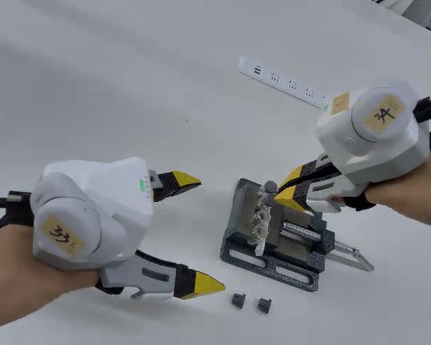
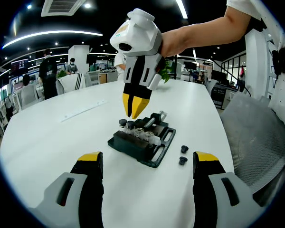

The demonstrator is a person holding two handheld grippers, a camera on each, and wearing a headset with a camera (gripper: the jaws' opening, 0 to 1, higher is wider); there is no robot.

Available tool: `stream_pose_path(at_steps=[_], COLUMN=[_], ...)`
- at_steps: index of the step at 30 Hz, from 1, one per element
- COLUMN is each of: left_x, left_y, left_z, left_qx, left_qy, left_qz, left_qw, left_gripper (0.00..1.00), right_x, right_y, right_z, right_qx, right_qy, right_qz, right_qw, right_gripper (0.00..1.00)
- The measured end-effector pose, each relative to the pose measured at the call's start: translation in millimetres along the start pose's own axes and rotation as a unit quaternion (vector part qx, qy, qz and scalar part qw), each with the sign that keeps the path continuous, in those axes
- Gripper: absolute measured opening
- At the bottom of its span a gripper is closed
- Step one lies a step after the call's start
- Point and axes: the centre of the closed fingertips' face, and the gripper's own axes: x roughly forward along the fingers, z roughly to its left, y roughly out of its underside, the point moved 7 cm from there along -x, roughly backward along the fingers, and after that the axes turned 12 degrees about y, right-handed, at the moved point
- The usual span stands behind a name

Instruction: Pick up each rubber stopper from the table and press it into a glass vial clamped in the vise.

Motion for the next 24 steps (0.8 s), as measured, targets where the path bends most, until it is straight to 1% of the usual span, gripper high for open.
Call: stream_pose_path(at_steps=[5,11,18,24], left_x=[1.1,0.7,-0.2,0.4], left_y=[0.4,0.8,1.8,1.4], left_z=[0.3,1.0,0.8,0.7], left_qx=[0.0,-0.001,-0.003,-0.003], left_qy=[0.002,0.001,0.0,0.0], left_qz=[0.0,0.0,-0.001,-0.002], left_qw=[1.0,1.0,1.0,1.0], left_gripper=[0.76,0.76,0.76,0.75], right_x=[3.2,7.2,8.2,9.1], right_y=[-2.0,0.0,1.8,1.1], right_z=[1.8,1.9,2.4,2.2], right_qx=[-0.003,-0.005,-0.008,-0.006], right_qy=[-0.005,-0.007,-0.006,-0.013], right_qz=[-0.001,0.002,0.004,0.005], right_qw=[1.0,1.0,0.9999,0.9999], right_gripper=[0.01,0.0,0.0,0.0])
